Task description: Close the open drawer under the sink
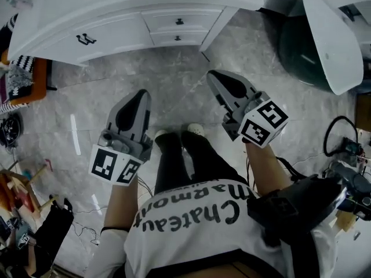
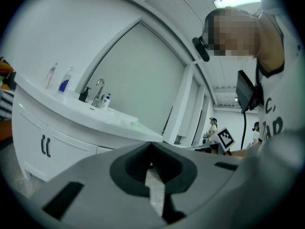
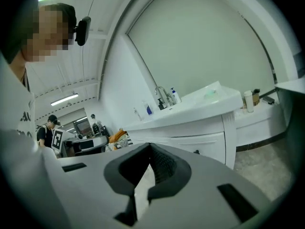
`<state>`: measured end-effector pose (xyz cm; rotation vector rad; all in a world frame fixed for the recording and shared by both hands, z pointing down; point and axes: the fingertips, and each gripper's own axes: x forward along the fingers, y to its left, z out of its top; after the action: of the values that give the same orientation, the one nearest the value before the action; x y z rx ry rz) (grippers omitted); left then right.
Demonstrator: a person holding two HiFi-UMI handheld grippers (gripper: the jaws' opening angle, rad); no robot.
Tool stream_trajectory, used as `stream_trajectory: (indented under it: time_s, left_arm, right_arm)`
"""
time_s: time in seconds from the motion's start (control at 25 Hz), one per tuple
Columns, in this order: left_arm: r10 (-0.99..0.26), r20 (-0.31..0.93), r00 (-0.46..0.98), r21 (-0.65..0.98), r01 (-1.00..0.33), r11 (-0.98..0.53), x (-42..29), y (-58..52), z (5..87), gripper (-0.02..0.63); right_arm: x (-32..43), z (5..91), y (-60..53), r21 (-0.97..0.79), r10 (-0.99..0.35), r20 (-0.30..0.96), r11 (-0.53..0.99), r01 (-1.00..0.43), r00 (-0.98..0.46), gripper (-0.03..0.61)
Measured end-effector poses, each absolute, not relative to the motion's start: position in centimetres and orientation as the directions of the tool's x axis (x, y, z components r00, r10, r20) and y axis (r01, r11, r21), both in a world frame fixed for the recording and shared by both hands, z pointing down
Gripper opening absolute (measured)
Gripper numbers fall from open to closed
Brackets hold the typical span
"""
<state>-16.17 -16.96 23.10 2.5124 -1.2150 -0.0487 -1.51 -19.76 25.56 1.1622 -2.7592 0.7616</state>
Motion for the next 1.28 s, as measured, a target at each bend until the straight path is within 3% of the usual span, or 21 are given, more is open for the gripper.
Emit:
stream_trajectory:
  time_s: [0.52,1.28]
  left_arm:
    - [-0.794,0.079,0.603,0.243,-0.784,-0.571,-13.8,-15.3,7.9,0.008]
    - [-0.841,0.06,0.538,0.177,-0.835,-0.522,-12.3,-12.7,6.1,0.008]
  right_arm:
    - [2.4,11.0,-16.9,-0.333,-0.669,0.217,0.634,-0.698,-0.711,0.011]
    - [5.6,9.6,-15.5,-0.273,-0.643,0.211,0.684,-0.676,-0.736,0.011]
